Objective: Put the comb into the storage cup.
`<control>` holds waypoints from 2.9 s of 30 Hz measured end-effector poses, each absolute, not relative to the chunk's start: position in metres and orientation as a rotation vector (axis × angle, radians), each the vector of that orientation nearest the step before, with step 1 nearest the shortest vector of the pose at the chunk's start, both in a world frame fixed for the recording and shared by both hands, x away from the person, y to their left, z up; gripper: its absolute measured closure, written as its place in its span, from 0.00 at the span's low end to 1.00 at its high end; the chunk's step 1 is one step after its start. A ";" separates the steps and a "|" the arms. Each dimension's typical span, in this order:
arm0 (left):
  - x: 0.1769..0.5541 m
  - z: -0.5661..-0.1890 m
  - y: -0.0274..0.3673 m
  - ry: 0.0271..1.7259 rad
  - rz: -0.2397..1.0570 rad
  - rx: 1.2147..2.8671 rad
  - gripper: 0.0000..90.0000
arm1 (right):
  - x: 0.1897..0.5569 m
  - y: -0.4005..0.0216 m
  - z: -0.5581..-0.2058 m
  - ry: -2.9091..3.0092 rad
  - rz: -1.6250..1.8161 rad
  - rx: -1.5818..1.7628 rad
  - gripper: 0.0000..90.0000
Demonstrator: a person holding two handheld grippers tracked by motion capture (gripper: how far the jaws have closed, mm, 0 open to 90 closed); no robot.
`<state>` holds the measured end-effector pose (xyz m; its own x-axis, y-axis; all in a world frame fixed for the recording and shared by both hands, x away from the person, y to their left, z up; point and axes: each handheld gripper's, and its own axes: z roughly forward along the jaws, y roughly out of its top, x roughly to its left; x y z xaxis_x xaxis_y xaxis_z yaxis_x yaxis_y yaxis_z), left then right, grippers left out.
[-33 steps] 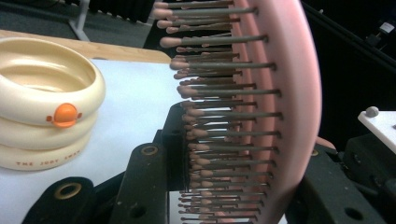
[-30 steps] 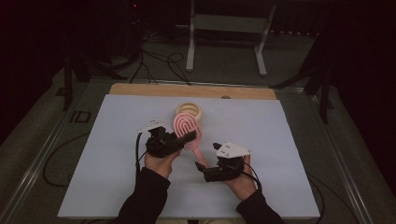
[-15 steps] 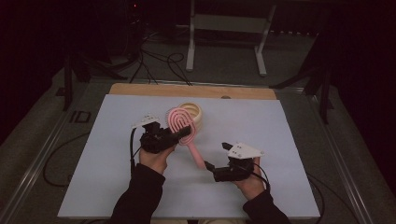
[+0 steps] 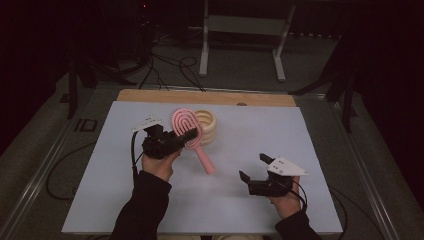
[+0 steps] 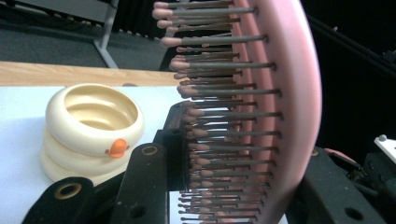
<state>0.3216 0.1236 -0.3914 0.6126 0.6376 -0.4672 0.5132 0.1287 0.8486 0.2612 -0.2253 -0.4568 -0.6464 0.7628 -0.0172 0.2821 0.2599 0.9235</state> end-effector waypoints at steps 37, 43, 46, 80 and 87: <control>0.341 -0.357 0.145 1.020 0.187 1.483 0.72 | 0.245 -0.257 -0.488 1.853 1.361 1.081 0.10; 0.345 -0.352 0.145 1.016 0.200 1.480 0.72 | 0.245 -0.257 -0.489 1.849 1.362 1.084 0.10; 0.348 -0.349 0.144 1.018 0.206 1.480 0.72 | 0.245 -0.257 -0.490 1.856 1.357 1.081 0.10; 0.374 -0.340 0.142 1.023 0.239 1.450 0.72 | 0.245 -0.257 -0.490 1.855 1.349 1.089 0.10; 0.379 -0.337 0.142 1.033 0.256 1.443 0.72 | 0.245 -0.258 -0.490 1.854 1.350 1.093 0.10</control>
<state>0.3786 0.1423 -0.3370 0.5700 0.7052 -0.4218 0.4263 0.1850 0.8854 0.2452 -0.2579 -0.4899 -0.4868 0.8735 0.0043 0.2725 0.1472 0.9508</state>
